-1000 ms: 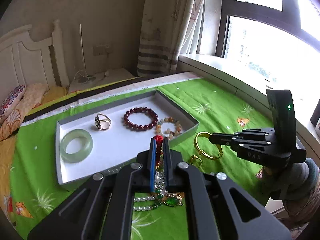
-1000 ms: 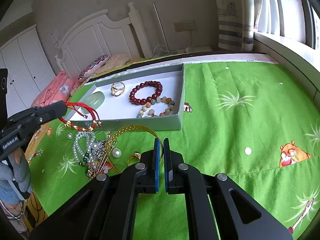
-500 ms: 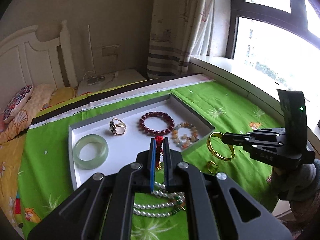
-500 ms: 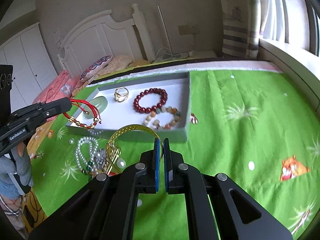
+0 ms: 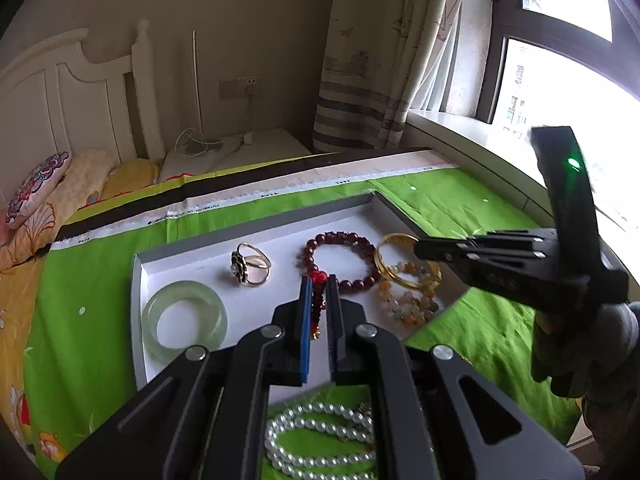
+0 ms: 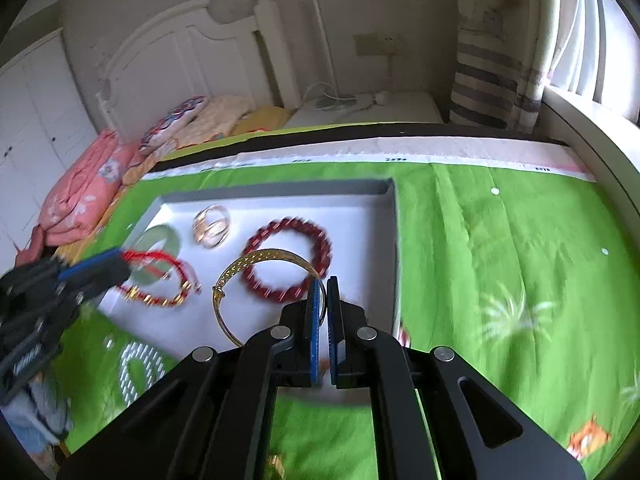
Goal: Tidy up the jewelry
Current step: 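Grasp the red cord pendant with the left gripper while the right gripper lifts a gold bangle, then open both grippers over the tray to drop the red cord and gold bangle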
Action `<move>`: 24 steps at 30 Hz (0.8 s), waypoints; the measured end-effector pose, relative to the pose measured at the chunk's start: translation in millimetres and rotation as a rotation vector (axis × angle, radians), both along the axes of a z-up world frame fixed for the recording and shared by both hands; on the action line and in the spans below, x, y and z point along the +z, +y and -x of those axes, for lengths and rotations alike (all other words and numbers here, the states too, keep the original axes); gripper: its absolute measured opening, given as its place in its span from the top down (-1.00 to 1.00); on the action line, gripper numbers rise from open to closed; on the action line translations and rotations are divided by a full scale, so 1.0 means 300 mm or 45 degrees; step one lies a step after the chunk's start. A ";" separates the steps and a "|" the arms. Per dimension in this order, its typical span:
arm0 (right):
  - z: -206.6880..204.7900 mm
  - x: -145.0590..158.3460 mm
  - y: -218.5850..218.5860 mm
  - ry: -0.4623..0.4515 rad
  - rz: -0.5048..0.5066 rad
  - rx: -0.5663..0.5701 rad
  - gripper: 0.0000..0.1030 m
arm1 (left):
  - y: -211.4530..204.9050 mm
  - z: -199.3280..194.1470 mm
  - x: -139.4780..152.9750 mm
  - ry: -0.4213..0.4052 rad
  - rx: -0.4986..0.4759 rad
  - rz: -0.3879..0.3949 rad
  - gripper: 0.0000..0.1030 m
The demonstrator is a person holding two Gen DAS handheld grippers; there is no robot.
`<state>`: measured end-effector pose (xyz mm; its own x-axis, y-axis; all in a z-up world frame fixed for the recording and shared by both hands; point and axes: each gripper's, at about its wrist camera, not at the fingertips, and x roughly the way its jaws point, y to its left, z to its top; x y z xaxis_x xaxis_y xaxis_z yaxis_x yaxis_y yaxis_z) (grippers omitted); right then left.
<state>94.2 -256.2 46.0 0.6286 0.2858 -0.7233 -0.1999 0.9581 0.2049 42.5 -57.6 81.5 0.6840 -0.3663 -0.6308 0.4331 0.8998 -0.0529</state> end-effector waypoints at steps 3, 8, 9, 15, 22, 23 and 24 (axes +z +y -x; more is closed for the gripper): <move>-0.058 -0.013 0.001 0.020 0.004 -0.044 0.92 | 0.003 -0.027 -0.008 0.003 0.006 0.000 0.88; -0.119 -0.026 0.009 0.022 0.034 -0.110 0.92 | 0.020 -0.065 -0.043 0.028 0.031 -0.003 0.88; -0.134 -0.033 0.011 0.026 0.045 -0.125 0.91 | 0.025 -0.071 -0.054 0.038 0.037 -0.004 0.88; -0.155 -0.048 0.002 0.015 0.088 -0.191 0.87 | 0.060 -0.078 -0.088 0.055 0.085 -0.009 0.53; -0.063 0.009 -0.039 -0.046 0.044 -0.190 0.33 | 0.119 -0.001 -0.050 -0.052 0.207 -0.032 -0.58; -0.037 0.022 -0.051 -0.063 0.026 -0.187 0.23 | 0.131 0.016 -0.042 -0.069 0.235 -0.037 -0.64; -0.016 0.031 -0.058 -0.077 0.016 -0.182 0.13 | 0.142 0.034 -0.036 -0.085 0.267 -0.039 -0.71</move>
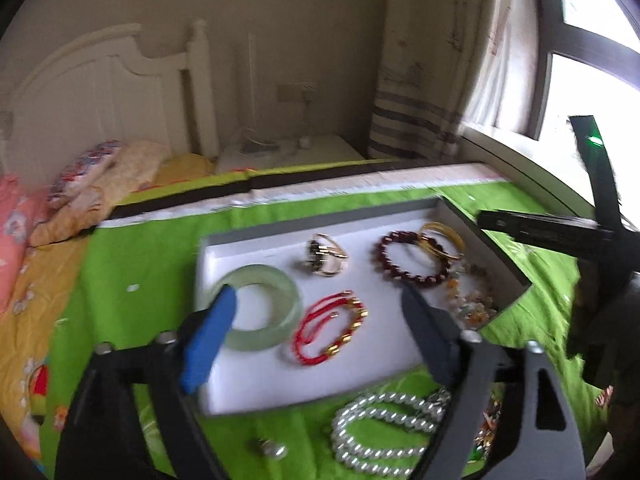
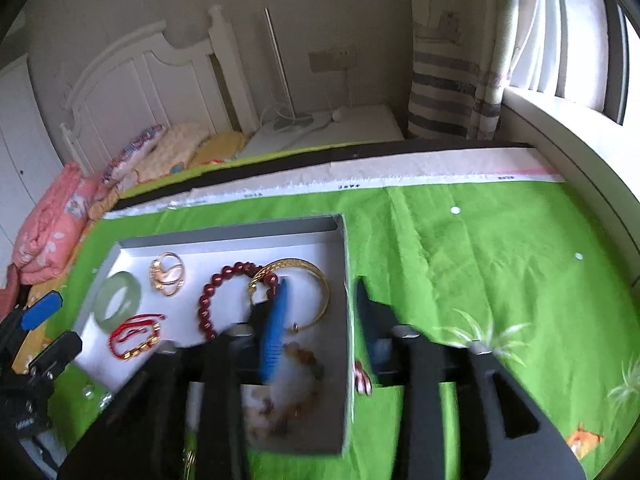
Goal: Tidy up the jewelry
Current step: 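Open both grippers over the tray to drop the red cord and gold bangle, then grasp the gold chain pendant with the right gripper while the left grasps the silver brooch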
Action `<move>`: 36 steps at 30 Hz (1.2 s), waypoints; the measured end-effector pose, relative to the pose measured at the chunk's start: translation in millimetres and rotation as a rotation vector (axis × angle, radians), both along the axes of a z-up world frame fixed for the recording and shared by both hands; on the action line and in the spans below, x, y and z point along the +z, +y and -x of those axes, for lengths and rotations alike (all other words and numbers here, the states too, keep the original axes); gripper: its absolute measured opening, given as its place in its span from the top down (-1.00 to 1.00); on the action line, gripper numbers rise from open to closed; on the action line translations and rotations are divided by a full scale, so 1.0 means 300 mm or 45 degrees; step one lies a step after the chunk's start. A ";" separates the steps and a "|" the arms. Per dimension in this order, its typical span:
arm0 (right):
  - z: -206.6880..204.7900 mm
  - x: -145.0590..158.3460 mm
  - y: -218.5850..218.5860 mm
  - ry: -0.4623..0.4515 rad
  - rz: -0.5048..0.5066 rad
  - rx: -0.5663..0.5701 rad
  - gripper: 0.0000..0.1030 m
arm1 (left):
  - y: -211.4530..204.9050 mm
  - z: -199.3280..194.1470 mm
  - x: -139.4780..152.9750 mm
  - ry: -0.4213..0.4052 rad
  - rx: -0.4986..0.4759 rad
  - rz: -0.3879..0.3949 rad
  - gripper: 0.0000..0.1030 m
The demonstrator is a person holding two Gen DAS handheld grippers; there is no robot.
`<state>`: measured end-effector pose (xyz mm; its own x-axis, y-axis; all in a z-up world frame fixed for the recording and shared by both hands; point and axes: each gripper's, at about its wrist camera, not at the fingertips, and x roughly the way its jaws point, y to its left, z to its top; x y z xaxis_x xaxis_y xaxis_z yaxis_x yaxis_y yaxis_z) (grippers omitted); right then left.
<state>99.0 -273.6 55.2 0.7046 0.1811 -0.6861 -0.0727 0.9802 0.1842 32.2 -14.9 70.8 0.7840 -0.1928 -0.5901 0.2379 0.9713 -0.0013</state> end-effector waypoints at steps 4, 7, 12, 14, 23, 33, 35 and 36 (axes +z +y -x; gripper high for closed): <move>0.100 0.021 -0.028 -0.044 -0.013 0.029 0.13 | 0.051 0.093 0.023 -0.033 0.091 0.020 -0.87; 0.182 0.015 -0.052 -0.055 -0.031 0.048 0.13 | 0.072 0.159 0.015 -0.024 0.149 -0.004 -0.94; 0.290 -0.028 -0.080 -0.026 -0.074 0.061 0.13 | 0.092 0.262 -0.034 0.011 0.197 -0.050 -0.95; 0.327 -0.040 -0.087 -0.015 -0.090 0.070 0.13 | 0.105 0.288 -0.053 0.025 0.205 -0.041 -0.95; 0.429 -0.059 0.031 0.018 -0.058 0.227 0.12 | 0.180 0.295 -0.114 0.116 0.249 0.109 -0.95; 0.457 -0.103 0.245 0.109 0.060 0.441 0.43 | 0.226 0.282 -0.140 0.183 0.274 0.196 -0.95; 0.454 -0.109 0.247 0.127 0.060 0.438 0.46 | 0.227 0.280 -0.139 0.183 0.271 0.208 -0.95; 0.454 -0.111 0.245 0.132 0.055 0.439 0.47 | 0.231 0.281 -0.139 0.183 0.270 0.219 -0.95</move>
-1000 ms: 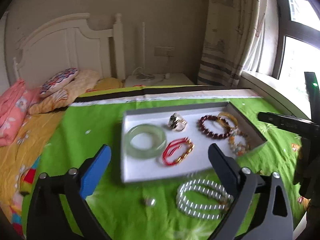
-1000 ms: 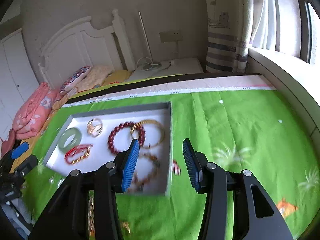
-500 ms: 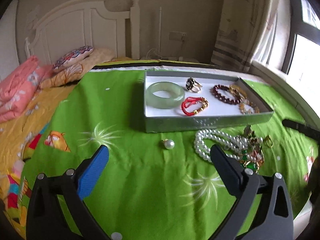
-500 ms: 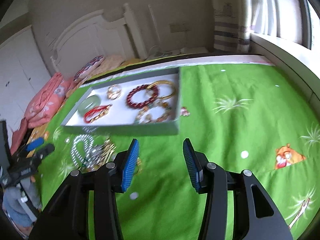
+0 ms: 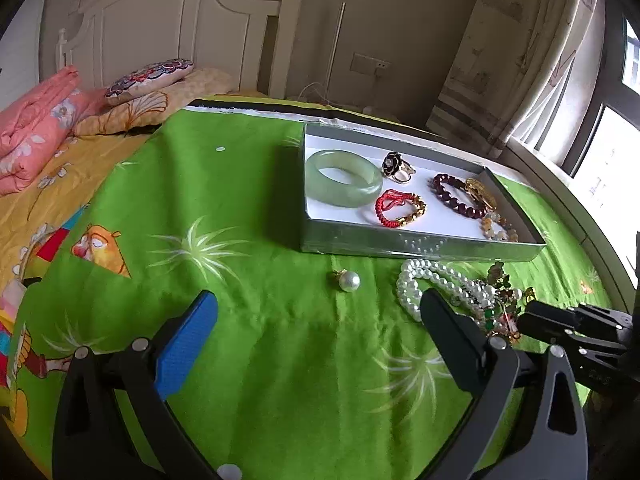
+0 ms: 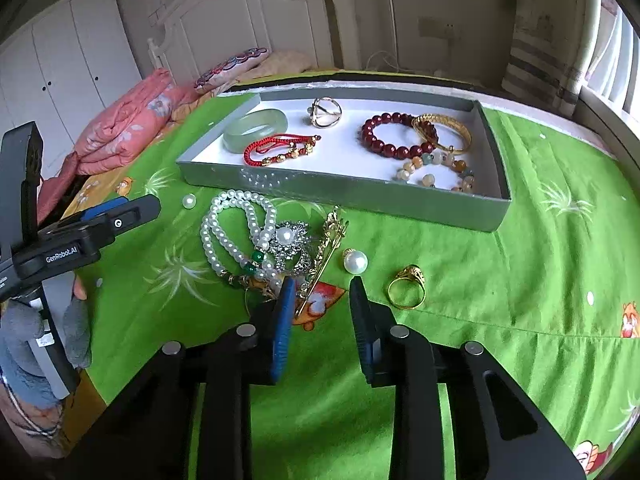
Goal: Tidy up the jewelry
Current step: 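Grasp the gold chain pendant with the right gripper while the left grasps the silver brooch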
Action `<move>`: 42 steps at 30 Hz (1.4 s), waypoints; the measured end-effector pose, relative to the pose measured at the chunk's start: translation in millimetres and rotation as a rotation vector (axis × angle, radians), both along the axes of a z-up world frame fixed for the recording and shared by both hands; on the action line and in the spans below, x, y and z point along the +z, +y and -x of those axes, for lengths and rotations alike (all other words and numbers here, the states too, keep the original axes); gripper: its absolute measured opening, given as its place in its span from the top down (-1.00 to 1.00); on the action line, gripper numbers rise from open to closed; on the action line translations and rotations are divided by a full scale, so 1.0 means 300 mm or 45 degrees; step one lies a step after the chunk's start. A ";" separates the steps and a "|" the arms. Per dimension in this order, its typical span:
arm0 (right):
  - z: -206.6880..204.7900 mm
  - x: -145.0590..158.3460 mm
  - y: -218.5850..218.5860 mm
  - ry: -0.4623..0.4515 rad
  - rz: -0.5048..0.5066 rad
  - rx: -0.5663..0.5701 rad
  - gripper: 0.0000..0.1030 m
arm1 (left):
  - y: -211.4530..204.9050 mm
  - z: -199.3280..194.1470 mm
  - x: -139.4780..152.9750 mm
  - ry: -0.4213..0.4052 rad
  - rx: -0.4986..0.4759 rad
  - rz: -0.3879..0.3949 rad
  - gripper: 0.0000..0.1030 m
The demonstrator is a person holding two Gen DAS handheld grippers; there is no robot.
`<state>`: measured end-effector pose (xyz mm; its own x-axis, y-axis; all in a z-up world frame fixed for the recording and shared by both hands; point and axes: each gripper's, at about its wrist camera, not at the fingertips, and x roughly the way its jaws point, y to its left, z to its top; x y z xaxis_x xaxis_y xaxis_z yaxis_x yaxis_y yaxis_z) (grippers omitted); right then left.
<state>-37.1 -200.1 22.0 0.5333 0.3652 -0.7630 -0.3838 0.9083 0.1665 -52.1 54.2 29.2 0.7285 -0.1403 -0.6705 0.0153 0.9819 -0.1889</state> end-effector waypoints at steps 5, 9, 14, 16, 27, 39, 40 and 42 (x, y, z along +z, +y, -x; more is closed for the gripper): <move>-0.010 -0.011 0.036 0.022 0.044 0.013 0.59 | 0.006 0.002 0.002 -0.010 -0.002 0.024 -0.95; -0.036 -0.010 0.059 0.018 0.083 0.000 0.61 | 0.003 0.009 0.005 -0.026 -0.009 0.028 -0.95; -0.048 -0.010 0.069 -0.008 0.119 -0.008 0.81 | 0.000 0.008 0.006 -0.028 -0.010 0.033 -0.95; -0.040 -0.007 0.043 -0.011 0.068 -0.009 0.84 | 0.001 0.007 0.005 -0.027 -0.009 0.036 -0.95; 0.028 0.024 -0.076 -0.048 -0.063 -0.028 0.84 | -0.025 -0.005 0.000 0.021 -0.029 -0.022 -0.95; 0.072 -0.021 -0.149 0.035 -0.066 -0.020 0.84 | -0.471 -0.047 0.032 -0.067 -0.586 -0.520 -0.79; 0.072 -0.022 -0.154 0.038 -0.077 -0.021 0.84 | -0.499 -0.067 0.028 -0.051 -0.645 -0.525 -0.61; 0.071 -0.021 -0.155 0.038 -0.085 -0.021 0.84 | -0.530 -0.091 0.015 -0.019 -0.716 -0.528 -0.40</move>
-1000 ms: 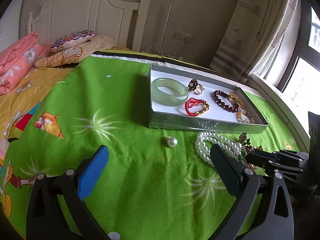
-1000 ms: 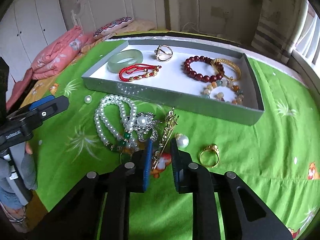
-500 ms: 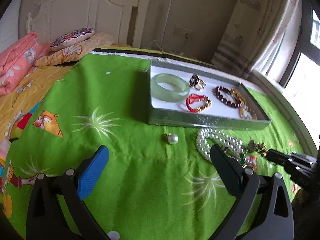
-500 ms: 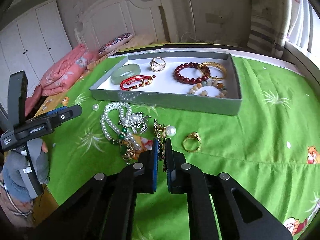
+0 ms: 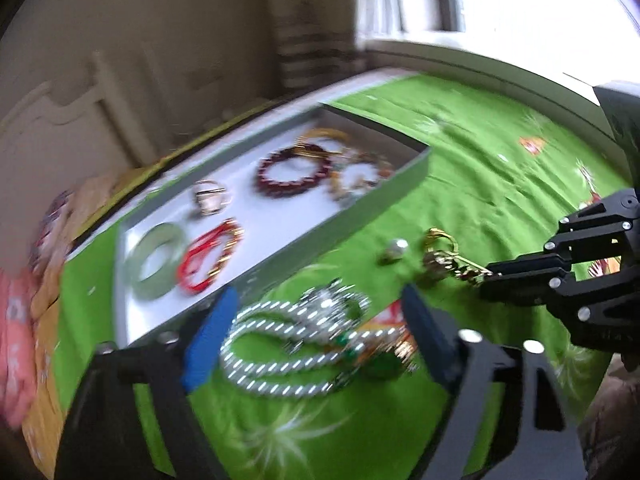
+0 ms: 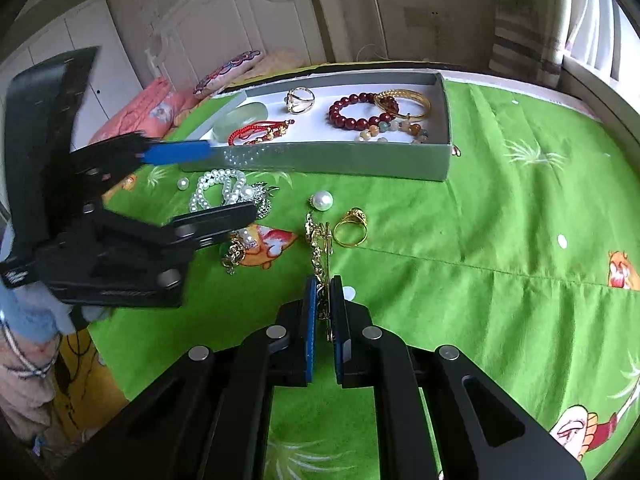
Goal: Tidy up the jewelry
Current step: 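Grasp the gold chain pendant with the right gripper while the left grasps the silver brooch, then lift the gold pendant with the right gripper while the left lifts the silver brooch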
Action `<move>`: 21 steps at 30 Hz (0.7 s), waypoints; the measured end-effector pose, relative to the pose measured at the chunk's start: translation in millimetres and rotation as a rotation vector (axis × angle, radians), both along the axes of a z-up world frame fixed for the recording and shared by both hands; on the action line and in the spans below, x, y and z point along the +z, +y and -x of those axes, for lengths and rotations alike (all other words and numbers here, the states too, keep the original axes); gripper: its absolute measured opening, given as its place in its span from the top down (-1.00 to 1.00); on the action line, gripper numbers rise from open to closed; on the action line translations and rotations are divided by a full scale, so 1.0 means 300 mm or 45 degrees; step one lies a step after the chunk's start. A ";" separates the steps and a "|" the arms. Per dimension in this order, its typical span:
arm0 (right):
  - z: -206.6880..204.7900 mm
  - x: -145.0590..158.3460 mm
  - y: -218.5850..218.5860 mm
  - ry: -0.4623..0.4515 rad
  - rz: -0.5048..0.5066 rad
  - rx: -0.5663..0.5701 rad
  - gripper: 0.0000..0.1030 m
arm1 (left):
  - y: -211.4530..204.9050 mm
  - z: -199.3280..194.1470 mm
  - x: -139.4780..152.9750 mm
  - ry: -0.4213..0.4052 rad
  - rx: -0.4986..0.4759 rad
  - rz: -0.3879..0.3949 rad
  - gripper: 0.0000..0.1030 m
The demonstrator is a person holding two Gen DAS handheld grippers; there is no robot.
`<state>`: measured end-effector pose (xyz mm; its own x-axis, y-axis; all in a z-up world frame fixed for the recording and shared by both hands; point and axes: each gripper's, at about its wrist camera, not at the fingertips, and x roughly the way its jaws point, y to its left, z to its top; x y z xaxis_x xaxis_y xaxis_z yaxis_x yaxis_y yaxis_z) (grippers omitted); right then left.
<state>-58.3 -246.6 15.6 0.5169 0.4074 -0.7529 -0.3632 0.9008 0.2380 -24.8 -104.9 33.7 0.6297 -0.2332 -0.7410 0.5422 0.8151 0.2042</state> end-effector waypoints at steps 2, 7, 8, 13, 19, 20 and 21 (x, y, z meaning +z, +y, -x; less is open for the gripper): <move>0.000 0.001 0.001 -0.001 -0.005 0.001 0.84 | -0.021 -0.020 -0.015 0.029 -0.059 -0.013 -0.36; 0.000 0.001 -0.011 0.006 -0.034 0.004 0.84 | -0.018 -0.062 -0.063 0.113 -0.081 -0.036 -0.39; -0.002 0.002 -0.014 0.008 -0.039 0.004 0.84 | -0.004 -0.065 -0.066 0.136 -0.076 -0.014 -0.40; -0.004 0.003 -0.015 0.018 -0.050 0.001 0.84 | 0.089 -0.069 -0.078 0.218 -0.039 0.101 -0.41; -0.016 0.005 0.002 0.026 -0.008 -0.005 0.83 | 0.086 -0.042 -0.065 0.174 -0.029 0.074 -0.38; -0.018 0.004 0.004 0.025 -0.002 -0.006 0.83 | 0.074 -0.032 -0.052 0.146 -0.041 0.061 -0.38; -0.019 0.004 0.007 0.025 0.002 -0.006 0.83 | 0.055 -0.023 -0.031 0.106 -0.063 0.053 -0.38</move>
<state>-52.7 -244.6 16.8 0.5042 0.4036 -0.7635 -0.3541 0.9030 0.2435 -18.0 -88.3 24.4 0.5534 -0.2943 -0.7792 0.5958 0.7936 0.1234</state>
